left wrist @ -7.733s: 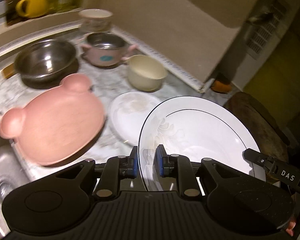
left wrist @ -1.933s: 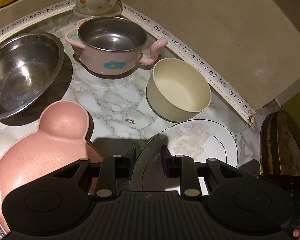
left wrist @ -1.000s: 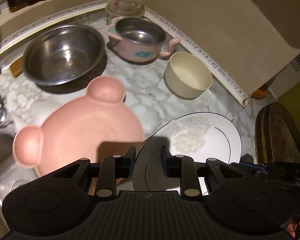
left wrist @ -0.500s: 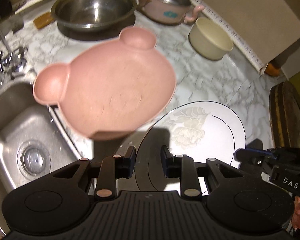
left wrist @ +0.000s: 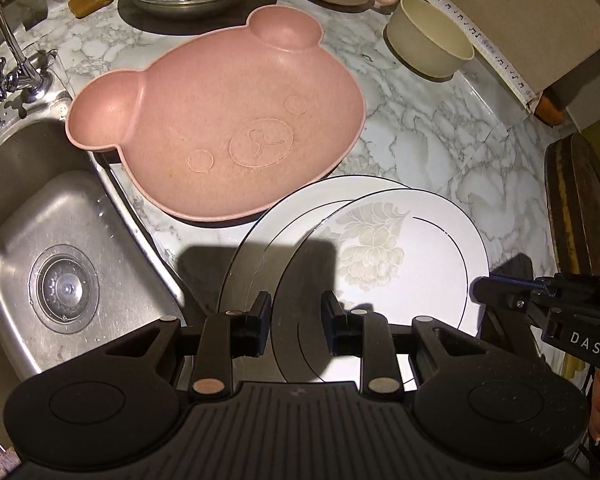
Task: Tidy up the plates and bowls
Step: 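Lower the floral plate onto the white plate and open both grippers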
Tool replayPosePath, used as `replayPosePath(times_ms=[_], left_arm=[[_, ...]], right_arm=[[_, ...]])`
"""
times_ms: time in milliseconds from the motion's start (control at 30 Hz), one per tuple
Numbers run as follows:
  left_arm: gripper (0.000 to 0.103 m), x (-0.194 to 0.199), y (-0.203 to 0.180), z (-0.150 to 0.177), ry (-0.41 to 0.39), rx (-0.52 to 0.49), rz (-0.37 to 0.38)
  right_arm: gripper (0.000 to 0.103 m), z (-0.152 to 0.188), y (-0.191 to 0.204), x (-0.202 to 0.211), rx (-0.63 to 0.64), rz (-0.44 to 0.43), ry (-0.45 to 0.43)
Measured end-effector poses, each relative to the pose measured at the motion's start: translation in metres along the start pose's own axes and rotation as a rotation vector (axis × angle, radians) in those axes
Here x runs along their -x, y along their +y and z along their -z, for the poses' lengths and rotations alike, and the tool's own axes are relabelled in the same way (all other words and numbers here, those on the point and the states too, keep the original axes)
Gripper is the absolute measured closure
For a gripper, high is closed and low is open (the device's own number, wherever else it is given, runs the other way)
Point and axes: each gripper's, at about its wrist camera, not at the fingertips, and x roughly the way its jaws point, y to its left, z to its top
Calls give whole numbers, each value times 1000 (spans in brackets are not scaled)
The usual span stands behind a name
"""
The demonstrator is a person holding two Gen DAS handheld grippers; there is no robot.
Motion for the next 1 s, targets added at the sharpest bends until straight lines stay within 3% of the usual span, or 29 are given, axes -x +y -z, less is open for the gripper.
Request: replayPosePath(times_ms=[433, 1000], left_arm=[[78, -13, 2, 9, 25, -13, -14], [78, -6, 5, 11, -15, -39, -6]], right_arm=[[97, 6, 0, -13, -9, 27, 39], [97, 7, -6, -24, -38, 24, 44]])
